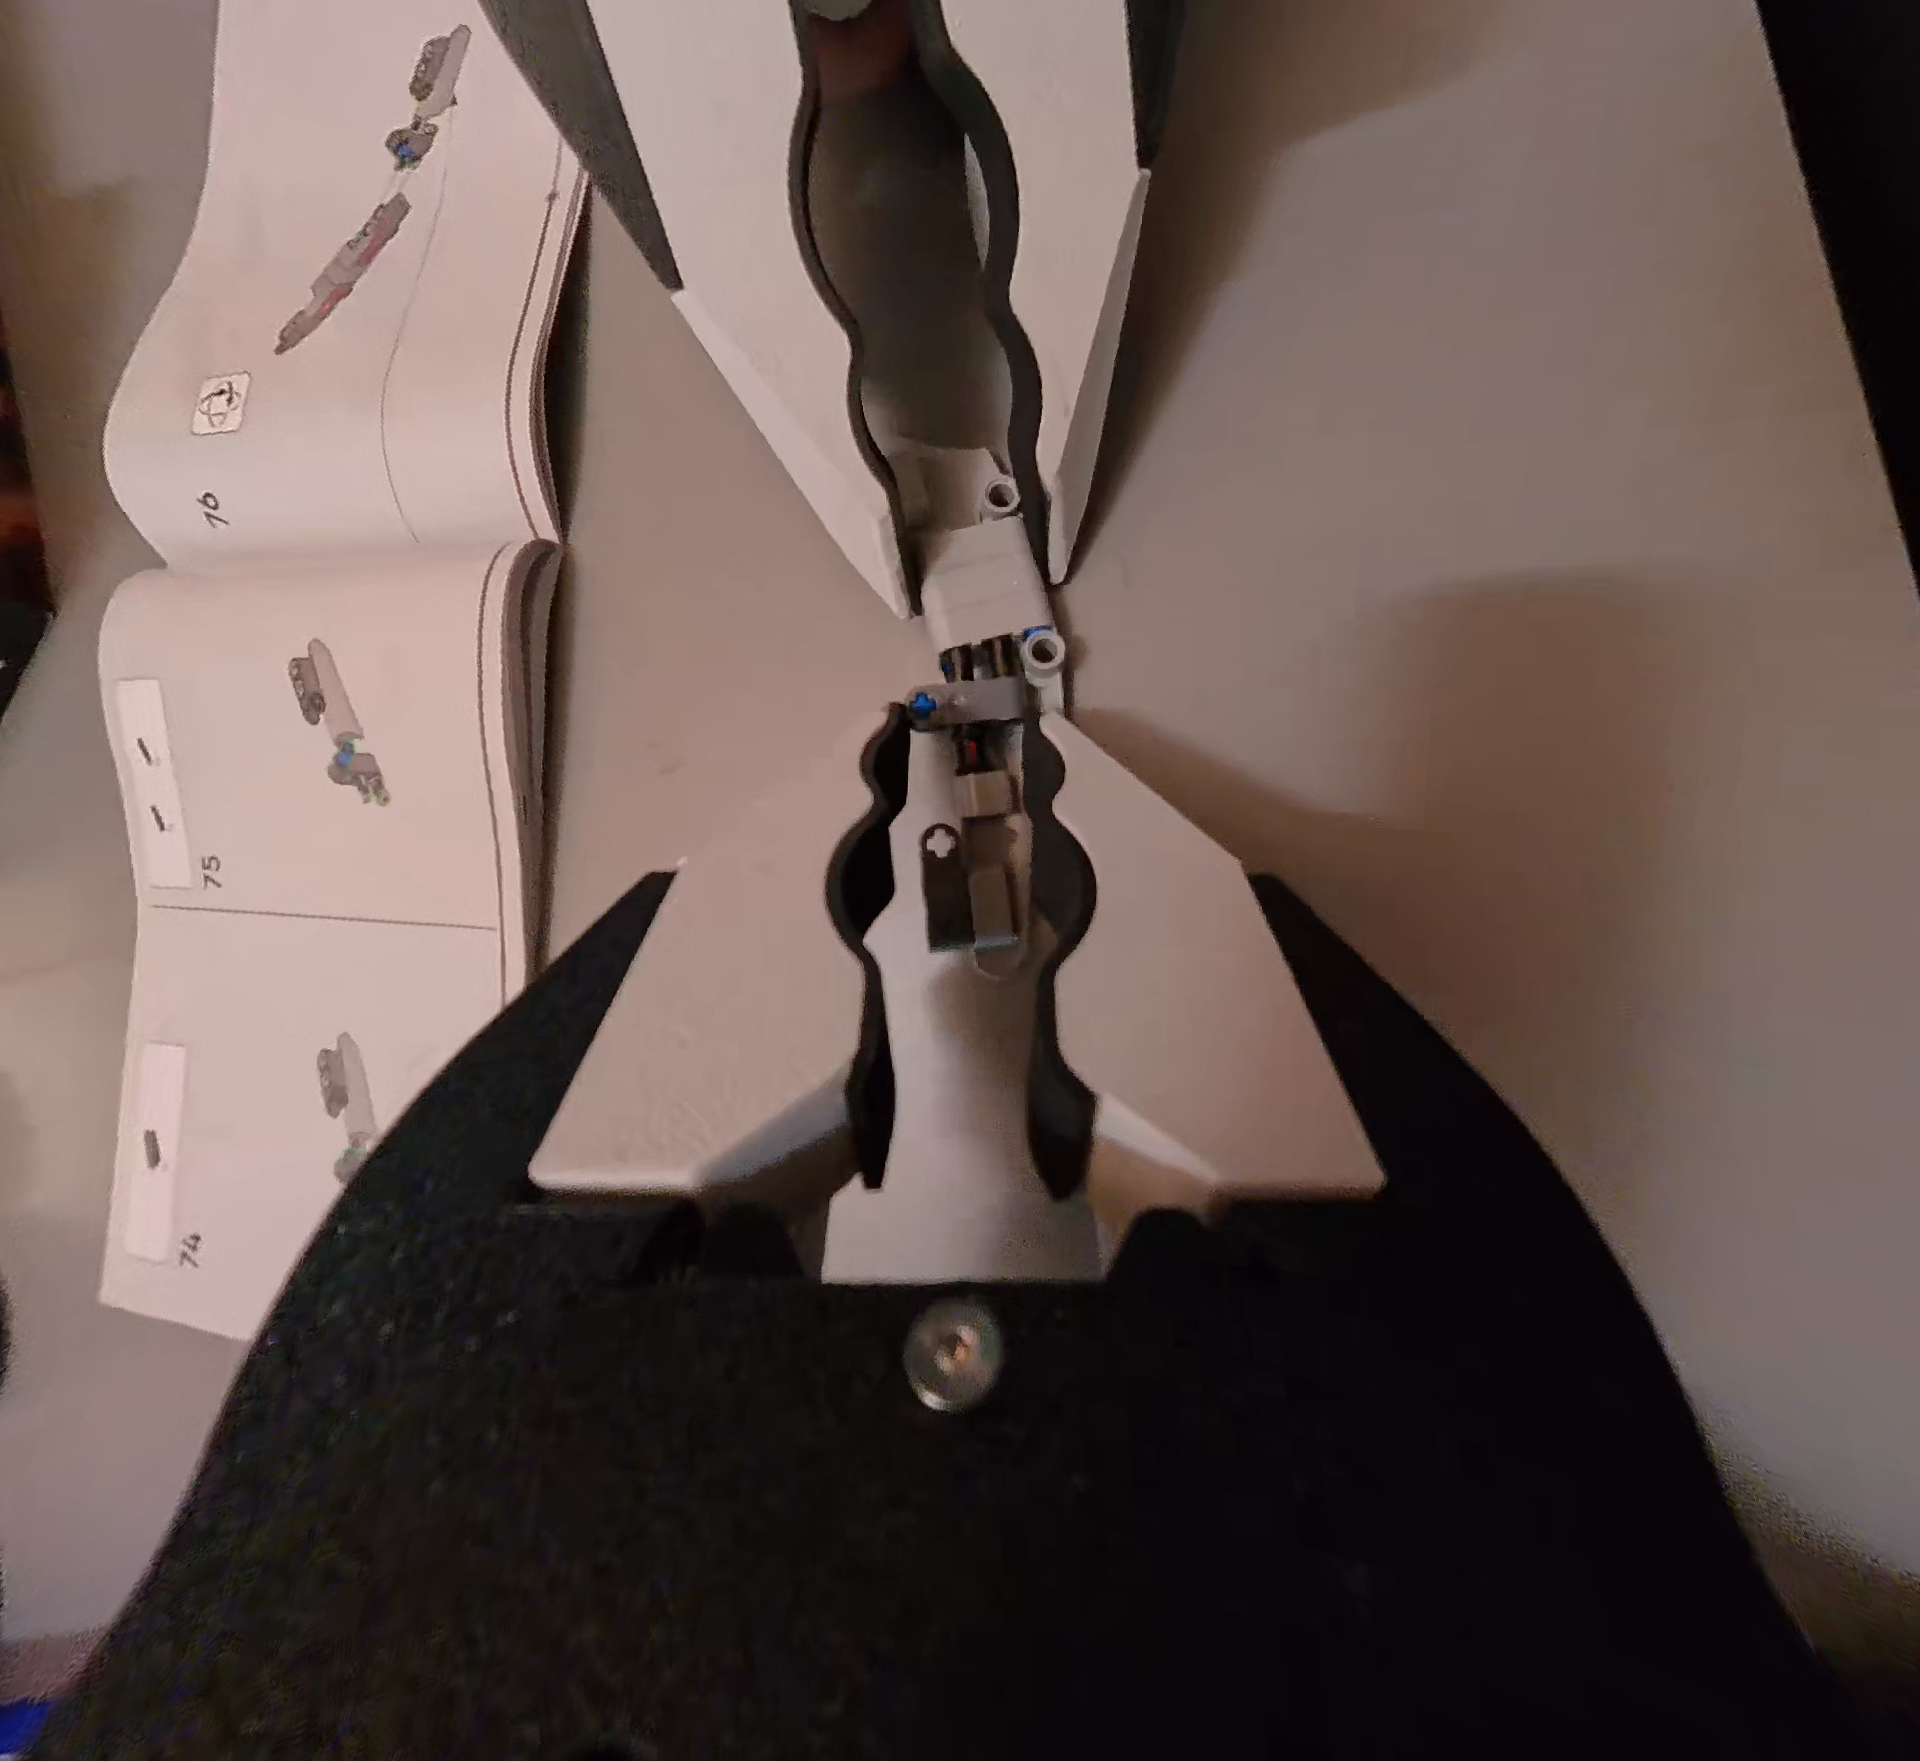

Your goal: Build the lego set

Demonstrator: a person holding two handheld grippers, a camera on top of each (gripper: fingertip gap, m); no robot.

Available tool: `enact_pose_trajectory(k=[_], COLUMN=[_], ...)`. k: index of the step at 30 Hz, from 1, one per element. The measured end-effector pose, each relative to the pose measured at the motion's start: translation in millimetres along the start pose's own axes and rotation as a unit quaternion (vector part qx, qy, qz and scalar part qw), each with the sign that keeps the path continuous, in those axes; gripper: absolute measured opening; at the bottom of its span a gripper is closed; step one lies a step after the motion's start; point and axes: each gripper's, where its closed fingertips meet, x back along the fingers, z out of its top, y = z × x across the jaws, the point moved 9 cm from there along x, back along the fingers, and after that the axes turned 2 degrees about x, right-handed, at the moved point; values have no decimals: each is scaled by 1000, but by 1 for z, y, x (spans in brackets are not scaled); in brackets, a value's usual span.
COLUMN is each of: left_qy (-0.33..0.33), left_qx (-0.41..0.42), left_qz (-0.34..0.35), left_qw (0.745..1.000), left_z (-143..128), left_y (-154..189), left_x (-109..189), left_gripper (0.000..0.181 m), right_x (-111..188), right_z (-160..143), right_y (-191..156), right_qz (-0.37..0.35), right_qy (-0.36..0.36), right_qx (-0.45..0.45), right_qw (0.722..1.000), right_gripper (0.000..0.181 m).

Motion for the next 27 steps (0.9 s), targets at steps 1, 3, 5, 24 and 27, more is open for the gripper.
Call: enact_pose_trajectory(k=[1,3,5,24,27], left_qy=[-5,-11,-16,76,74], left_qx=[-7,-19,-29,184,99], left_qz=[-2,-13,-35,-73,-35], left_qw=[1000,1000,999,977,992], left_z=[1,2,3,-15,-12], left_y=[-1,-3,-7,-13,-9], left_x=[0,0,-1,-2,-1], left_gripper=[18,18,18,17,17], right_x=[0,0,0,0,0], right_z=[0,0,0,0,0], right_y=[0,0,0,2,2], right_qz=[-1,-3,-3,-17,-16], right_qy=[0,0,0,-4,-4], right_qx=[1,3,3,-4,-4], right_qw=[1000,1000,1000,1000,1000], right_gripper=[22,22,22,22,22])
